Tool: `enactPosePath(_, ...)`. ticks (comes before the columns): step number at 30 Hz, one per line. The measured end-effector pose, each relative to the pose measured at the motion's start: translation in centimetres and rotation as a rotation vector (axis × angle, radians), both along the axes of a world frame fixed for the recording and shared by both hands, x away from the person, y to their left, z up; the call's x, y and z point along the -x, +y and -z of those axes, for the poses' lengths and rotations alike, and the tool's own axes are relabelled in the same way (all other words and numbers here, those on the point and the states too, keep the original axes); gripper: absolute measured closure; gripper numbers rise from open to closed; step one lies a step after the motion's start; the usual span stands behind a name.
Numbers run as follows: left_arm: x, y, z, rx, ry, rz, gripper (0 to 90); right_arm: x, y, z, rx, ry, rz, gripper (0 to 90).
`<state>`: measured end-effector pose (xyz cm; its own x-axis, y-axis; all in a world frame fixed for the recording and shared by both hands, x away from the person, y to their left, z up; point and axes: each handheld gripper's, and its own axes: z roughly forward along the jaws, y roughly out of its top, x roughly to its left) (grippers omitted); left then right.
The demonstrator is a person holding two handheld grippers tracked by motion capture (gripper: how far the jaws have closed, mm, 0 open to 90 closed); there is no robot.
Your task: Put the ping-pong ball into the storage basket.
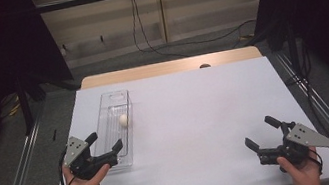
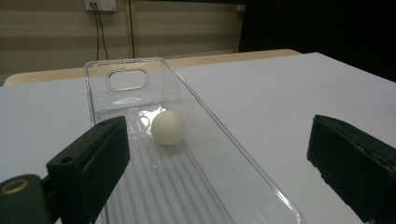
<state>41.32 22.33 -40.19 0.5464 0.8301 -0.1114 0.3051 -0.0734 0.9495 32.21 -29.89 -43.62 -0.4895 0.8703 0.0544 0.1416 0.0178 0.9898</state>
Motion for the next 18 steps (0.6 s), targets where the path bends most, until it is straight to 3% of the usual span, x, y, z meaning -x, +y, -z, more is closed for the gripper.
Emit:
enactPosePath(11, 0.31, 0.09, 0.72, -0.007, 0.004, 0.003, 5.1, 0.08, -0.05, -0.02, 0.006, -0.003, -0.002, 1.8)
enactPosePath(18, 0.30, 0.19, 0.87, 0.012, 0.004, 0.005, 3.9, 0.06, -0.12, -0.05, 0.004, -0.004, 0.003, 1.8)
